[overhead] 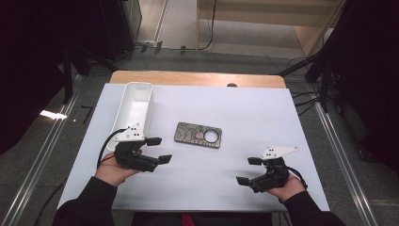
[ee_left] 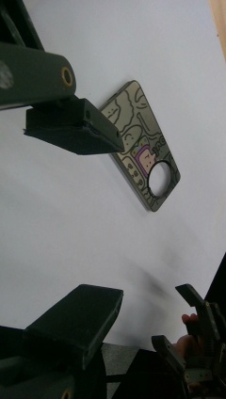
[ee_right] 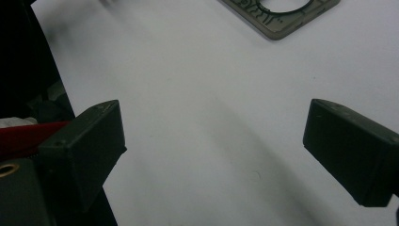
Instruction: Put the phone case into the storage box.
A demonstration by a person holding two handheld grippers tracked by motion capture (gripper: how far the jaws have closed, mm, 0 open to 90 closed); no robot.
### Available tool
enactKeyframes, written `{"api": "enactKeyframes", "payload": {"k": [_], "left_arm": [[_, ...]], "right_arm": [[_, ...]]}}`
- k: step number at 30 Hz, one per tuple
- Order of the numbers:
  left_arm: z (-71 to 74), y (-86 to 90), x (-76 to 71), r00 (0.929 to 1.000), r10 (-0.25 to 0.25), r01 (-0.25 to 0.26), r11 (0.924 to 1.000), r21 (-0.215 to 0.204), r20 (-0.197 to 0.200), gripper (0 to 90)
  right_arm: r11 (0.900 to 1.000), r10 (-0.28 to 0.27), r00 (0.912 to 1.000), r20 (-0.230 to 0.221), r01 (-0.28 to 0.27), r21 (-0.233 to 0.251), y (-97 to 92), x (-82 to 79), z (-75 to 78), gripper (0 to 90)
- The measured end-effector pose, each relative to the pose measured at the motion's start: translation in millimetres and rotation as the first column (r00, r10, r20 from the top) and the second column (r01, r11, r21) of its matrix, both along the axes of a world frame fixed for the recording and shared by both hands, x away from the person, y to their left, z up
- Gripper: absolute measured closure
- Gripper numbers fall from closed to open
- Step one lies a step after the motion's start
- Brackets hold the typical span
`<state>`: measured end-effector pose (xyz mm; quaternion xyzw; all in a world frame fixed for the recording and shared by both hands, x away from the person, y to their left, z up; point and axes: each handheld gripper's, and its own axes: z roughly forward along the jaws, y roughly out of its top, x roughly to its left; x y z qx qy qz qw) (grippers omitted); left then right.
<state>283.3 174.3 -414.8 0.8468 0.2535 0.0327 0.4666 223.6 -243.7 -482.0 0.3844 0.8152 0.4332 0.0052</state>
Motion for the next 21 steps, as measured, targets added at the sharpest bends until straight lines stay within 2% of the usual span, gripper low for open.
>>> {"api": "enactKeyframes", "payload": {"k": [21], "left_arm": [[4.8, -21.2, 17.4, 0.9997, -0.023, 0.023, 0.9996, -0.017, -0.003, 24.9]], "right_arm": [[1.0000, 0.009, 1.0000, -0.001, -0.009, 0.001, 0.7, -0.2, -0.2, 5.3]]}}
